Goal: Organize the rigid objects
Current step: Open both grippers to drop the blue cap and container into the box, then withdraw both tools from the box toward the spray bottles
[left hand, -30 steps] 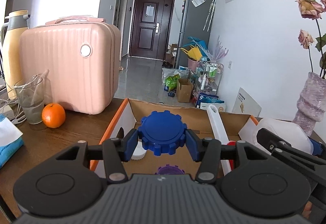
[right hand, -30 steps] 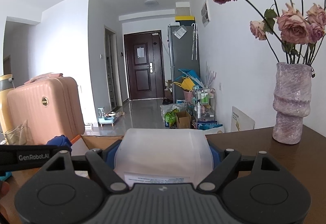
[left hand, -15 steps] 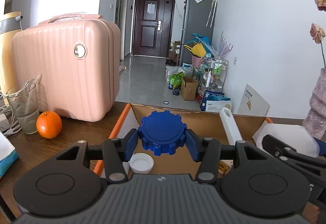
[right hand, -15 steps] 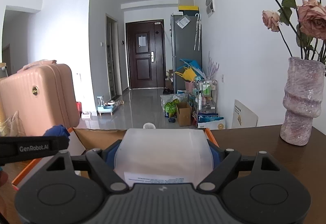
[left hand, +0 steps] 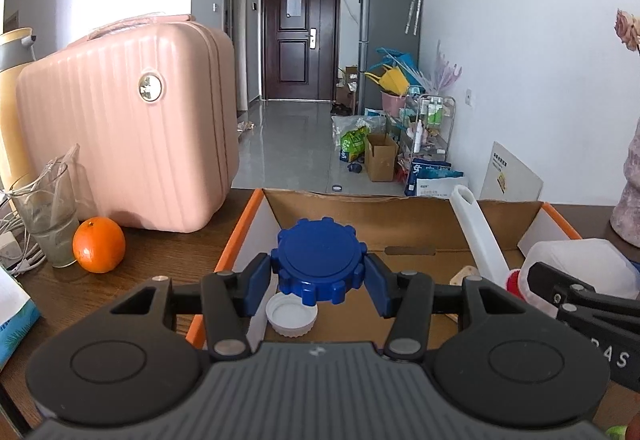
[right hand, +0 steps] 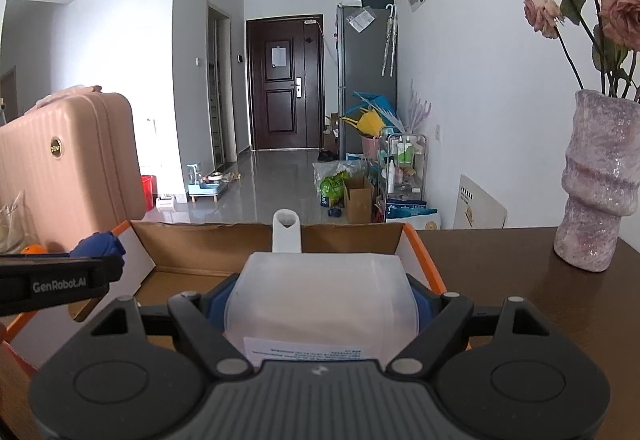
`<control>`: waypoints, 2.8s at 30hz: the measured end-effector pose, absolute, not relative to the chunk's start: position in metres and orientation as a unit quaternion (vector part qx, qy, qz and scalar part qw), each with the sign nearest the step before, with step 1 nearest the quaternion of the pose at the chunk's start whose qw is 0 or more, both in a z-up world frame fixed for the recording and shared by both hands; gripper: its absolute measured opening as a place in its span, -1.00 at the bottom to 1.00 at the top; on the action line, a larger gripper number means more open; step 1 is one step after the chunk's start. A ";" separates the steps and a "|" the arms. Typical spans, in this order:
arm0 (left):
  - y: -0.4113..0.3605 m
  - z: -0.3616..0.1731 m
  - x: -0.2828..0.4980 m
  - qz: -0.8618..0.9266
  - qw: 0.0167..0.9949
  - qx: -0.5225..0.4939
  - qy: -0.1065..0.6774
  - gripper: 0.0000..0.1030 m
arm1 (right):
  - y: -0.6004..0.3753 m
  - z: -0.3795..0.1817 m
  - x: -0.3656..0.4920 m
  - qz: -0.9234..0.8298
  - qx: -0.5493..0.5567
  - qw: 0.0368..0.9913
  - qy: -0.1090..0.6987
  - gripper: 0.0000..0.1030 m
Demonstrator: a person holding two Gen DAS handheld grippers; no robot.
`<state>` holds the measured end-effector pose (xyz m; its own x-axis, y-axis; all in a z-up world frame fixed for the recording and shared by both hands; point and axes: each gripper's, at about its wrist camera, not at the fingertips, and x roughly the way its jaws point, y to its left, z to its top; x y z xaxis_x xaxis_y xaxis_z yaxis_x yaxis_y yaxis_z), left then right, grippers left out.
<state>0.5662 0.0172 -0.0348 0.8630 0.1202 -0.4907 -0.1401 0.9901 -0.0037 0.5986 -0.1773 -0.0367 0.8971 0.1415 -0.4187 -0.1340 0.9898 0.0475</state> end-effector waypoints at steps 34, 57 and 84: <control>0.031 -0.017 0.529 0.104 0.967 -0.041 0.231 1.00 | -0.185 -0.025 0.570 0.072 0.007 0.974 0.216 1.00; 0.032 -0.017 0.437 0.094 0.967 -0.029 0.236 1.00 | -0.202 -0.023 0.468 0.071 -0.008 0.978 0.195 1.00; 0.026 -0.037 0.335 0.061 0.964 -0.021 0.260 1.00 | -0.208 -0.056 0.368 0.082 -0.021 0.968 0.237 1.00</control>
